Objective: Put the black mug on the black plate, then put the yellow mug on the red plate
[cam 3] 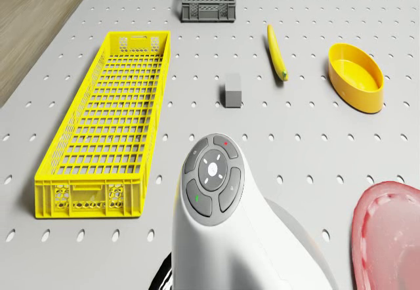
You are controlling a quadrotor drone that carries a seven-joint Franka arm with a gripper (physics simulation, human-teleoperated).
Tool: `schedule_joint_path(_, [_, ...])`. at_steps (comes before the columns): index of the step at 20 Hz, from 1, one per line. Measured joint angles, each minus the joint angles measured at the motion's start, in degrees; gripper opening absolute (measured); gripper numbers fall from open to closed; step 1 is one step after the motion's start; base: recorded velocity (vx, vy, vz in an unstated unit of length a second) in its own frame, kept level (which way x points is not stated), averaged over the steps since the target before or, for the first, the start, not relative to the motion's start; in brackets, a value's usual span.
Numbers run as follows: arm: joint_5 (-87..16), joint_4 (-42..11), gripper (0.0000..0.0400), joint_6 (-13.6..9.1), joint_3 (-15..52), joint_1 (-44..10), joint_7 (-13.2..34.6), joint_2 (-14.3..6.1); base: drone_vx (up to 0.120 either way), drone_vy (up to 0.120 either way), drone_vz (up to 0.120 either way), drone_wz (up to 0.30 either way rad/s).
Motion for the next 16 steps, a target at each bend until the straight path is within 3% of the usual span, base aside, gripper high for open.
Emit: schedule_joint_path(16, [-0.08, -0.07, 0.04, -0.42, 0.06, 0.2, -0.14, 0.39, -0.12, 0.12, 0.0, 0.0])
